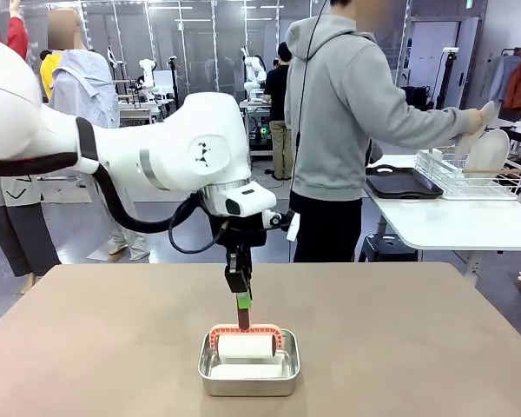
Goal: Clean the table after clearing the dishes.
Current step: Place the Lint Roller back on top of the Airtight Container.
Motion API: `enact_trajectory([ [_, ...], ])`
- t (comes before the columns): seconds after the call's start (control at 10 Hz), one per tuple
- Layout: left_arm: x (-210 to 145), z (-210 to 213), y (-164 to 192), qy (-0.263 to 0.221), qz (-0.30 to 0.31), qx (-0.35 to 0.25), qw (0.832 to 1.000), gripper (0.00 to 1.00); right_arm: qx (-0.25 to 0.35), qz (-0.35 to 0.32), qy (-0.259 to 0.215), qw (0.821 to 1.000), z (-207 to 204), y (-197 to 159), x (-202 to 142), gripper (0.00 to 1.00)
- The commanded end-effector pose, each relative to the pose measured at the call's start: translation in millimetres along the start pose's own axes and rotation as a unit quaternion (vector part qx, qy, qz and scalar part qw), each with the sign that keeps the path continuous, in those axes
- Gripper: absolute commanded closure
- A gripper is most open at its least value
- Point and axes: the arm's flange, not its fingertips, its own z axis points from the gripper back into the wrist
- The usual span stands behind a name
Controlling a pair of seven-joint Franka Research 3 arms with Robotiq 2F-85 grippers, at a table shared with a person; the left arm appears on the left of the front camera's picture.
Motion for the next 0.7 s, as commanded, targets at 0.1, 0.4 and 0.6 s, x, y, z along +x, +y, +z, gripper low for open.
enact_trajectory([
  [0.1,5.3,-14.5,24.1,0.014,0.034,0.013,0.999,0.79,0.006,0.002,-0.005,1.000,-0.5,4.1,-0.6,0.00],
  [0.4,-2.1,-35.1,45.2,0.030,0.047,0.009,0.998,0.79,0.006,0.002,-0.005,1.000,-0.5,4.1,-0.6,0.00],
  [0.6,-5.0,-38.7,53.2,0.026,0.052,0.006,0.998,0.54,0.006,0.002,-0.005,1.000,-0.5,4.1,-0.6,0.00],
])
